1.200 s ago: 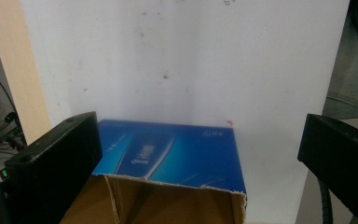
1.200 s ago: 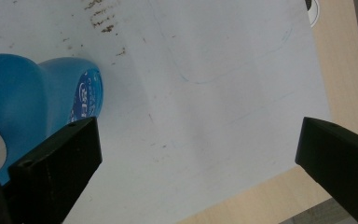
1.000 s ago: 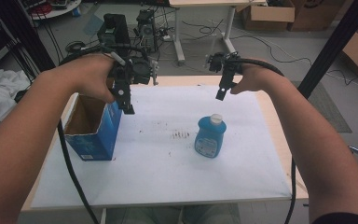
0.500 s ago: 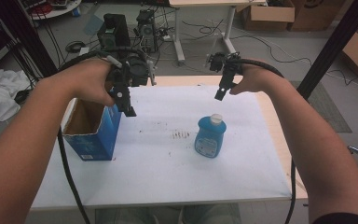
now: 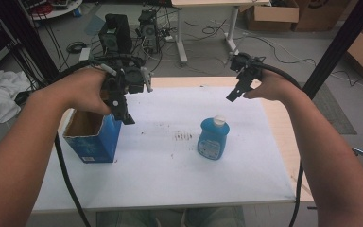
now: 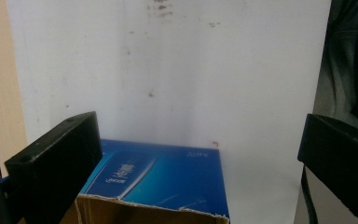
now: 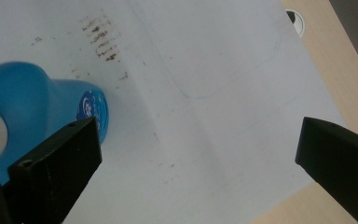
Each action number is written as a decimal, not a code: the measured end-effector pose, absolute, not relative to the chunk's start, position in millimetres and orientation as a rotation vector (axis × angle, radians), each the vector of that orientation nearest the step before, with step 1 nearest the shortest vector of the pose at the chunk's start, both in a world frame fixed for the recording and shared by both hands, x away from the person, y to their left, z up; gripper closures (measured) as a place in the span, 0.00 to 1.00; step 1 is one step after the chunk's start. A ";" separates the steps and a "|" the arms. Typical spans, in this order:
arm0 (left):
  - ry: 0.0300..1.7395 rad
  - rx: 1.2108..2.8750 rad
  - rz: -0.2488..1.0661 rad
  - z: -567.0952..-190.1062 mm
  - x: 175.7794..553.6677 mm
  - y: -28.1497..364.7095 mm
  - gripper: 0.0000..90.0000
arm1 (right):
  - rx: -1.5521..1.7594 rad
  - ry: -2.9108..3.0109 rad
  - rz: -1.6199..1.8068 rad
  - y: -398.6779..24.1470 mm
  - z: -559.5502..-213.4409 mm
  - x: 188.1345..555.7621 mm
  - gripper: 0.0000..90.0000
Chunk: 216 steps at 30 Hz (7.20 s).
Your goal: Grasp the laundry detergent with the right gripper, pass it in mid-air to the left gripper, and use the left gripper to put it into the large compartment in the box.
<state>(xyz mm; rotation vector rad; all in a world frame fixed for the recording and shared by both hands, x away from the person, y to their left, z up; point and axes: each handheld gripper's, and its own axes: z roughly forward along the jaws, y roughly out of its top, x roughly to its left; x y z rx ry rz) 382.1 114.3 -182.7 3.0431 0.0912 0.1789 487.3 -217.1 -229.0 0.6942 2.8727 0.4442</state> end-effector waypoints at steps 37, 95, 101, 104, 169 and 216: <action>0.047 3.045 0.202 -189.9 372.5 115.7 0.00 | 0.709 2.733 1.014 -302.8 -305.8 359.5 0.00; 0.008 3.010 0.274 -181.9 359.0 116.1 0.00 | 0.808 2.472 1.596 -235.2 -434.4 365.5 0.00; 0.004 3.018 0.267 -183.5 358.7 116.0 0.00 | 0.820 2.443 1.632 -232.3 -435.7 367.2 0.00; 0.013 3.019 0.265 -184.9 359.8 117.1 0.00 | 0.834 2.454 1.626 -230.1 -436.9 368.2 0.00; 0.023 3.018 0.267 -188.8 362.0 116.1 0.00 | 0.720 2.264 1.676 -223.4 -440.9 356.9 0.44; -0.071 3.046 0.210 -191.2 353.0 85.4 0.00 | 0.383 2.459 1.649 -167.5 -377.0 323.9 0.50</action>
